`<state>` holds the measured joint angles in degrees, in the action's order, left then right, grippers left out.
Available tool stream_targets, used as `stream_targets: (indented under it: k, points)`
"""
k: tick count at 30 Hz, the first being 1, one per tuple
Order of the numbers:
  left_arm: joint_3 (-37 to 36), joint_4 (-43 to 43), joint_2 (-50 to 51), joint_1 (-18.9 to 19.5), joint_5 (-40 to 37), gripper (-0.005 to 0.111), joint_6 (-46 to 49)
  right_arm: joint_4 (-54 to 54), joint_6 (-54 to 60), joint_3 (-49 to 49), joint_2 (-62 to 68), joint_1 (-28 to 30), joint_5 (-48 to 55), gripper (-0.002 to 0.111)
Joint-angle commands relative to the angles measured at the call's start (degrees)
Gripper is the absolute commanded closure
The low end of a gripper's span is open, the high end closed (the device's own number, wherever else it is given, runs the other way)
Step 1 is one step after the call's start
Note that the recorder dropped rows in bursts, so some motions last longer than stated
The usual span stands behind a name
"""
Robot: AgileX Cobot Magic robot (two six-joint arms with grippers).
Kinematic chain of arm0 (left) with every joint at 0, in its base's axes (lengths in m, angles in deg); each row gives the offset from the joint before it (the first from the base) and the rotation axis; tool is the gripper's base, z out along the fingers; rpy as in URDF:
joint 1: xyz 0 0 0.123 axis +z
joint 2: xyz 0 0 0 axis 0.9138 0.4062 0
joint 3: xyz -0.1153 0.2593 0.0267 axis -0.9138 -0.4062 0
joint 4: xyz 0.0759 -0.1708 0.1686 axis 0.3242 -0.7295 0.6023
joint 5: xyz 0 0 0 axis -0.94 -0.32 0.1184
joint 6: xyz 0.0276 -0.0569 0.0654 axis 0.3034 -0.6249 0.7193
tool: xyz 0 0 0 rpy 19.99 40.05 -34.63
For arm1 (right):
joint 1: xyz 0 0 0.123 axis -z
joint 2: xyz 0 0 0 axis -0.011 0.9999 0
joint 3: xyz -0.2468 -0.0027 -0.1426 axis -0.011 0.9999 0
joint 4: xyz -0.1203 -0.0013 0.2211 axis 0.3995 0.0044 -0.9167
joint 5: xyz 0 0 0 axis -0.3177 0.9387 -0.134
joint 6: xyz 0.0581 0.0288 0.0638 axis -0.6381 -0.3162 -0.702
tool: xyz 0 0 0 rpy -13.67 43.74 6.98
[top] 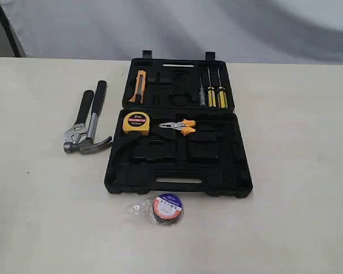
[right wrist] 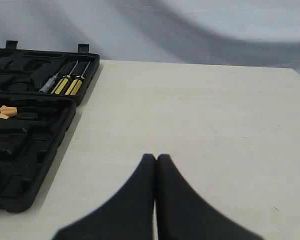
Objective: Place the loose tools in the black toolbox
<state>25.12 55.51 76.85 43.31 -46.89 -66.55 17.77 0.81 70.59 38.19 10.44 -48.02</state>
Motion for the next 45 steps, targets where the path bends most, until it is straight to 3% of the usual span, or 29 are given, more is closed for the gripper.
stream_targets:
  k: [1,25,29,38,45]
  points:
    - [-0.53,-0.78,-0.46,0.19,0.97,0.105,-0.59,0.34,0.22,0.17,-0.4,0.34,-0.03,0.108]
    - [-0.53,-0.78,-0.46,0.19,0.97,0.105,-0.59,0.34,0.07,0.17,-0.4,0.34,-1.35,0.108]
    - [-0.53,-0.78,-0.46,0.19,0.97,0.105,-0.59,0.34,0.07,0.17,-0.4,0.34,-7.11,0.108]
    - [-0.53,-0.78,-0.46,0.19,0.97,0.105,-0.59,0.34,0.07,0.17,-0.4,0.34,-32.57,0.108]
    - [-0.53,-0.78,-0.46,0.19,0.97,0.105,-0.59,0.34,0.24,0.17,-0.4,0.34,-36.72,0.108]
